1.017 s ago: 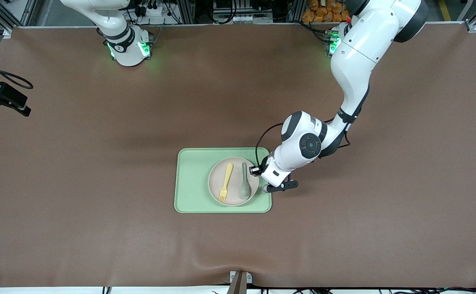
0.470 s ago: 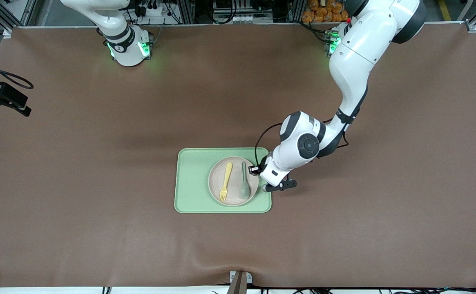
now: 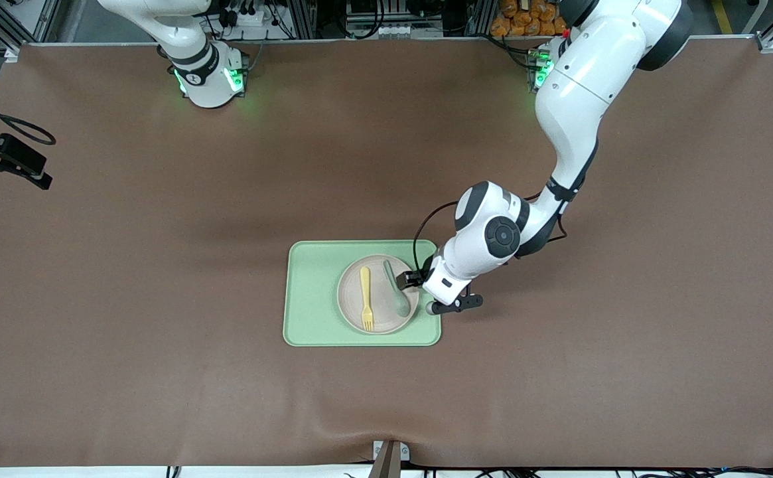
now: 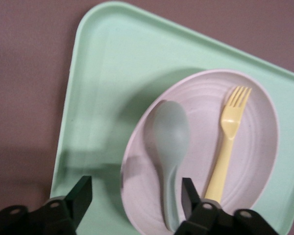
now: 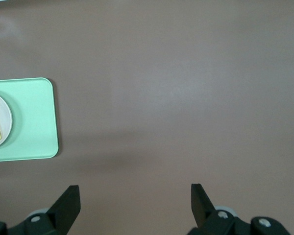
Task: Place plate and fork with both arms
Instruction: 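Open the left gripper and release the plate on the tray, then raise the left gripper away while the right gripper reaches toward the tray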
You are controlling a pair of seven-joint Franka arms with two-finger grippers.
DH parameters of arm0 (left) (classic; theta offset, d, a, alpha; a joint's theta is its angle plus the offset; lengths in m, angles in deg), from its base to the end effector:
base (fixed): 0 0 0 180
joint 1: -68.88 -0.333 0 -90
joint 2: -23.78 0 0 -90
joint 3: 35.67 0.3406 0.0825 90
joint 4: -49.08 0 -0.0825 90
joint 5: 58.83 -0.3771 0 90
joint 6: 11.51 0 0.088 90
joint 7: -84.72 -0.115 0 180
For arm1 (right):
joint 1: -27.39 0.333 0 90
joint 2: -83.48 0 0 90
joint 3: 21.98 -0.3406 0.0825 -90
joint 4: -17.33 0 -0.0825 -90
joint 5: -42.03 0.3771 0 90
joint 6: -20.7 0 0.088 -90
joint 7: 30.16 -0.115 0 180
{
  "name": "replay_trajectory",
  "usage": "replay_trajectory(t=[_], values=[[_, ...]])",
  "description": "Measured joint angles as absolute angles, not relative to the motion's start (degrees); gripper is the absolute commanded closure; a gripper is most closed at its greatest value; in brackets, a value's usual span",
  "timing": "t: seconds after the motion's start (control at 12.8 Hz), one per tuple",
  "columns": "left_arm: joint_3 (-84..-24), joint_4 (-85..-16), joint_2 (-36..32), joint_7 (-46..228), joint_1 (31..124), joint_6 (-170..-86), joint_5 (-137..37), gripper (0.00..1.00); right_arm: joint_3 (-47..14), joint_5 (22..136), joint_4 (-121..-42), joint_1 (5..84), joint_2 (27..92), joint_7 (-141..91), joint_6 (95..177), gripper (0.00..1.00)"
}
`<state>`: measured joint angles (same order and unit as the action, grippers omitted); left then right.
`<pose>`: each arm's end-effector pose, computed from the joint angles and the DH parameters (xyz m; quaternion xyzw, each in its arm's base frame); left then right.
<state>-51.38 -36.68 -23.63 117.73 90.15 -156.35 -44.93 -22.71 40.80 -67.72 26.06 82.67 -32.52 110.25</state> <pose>0.6246 -0.4150 0.2261 0.9726 0.1093 -0.0112 0.2048 0.5526 -0.0083 0.6728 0.9991 -0.0262 0.0324 0.0101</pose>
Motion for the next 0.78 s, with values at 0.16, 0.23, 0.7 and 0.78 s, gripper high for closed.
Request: replay_trajectory(t=[0.16, 0.23, 0.7, 0.78], values=[[-50.9, -36.1, -21.8, 117.7, 89.9, -156.3, -44.9, 0.00, -23.1, 40.8, -67.7, 26.2, 81.8, -32.4, 110.4, 0.00], [-50.1, -36.1, -20.3, 117.7, 89.7, -155.8, -45.0, 0.00, -23.2, 40.9, -67.7, 26.6, 81.2, -32.4, 110.6, 0.00], [-46.2, -35.9, -10.1, 117.7, 83.5, -144.3, -51.1, 0.00, -23.6, 46.2, -67.7, 27.4, 78.6, -32.2, 110.7, 0.00], [-46.2, -35.9, -8.7, 117.7, 81.9, -142.7, -53.1, 0.00, -23.6, 46.5, -67.8, 27.4, 78.3, -31.5, 110.7, 0.00]])
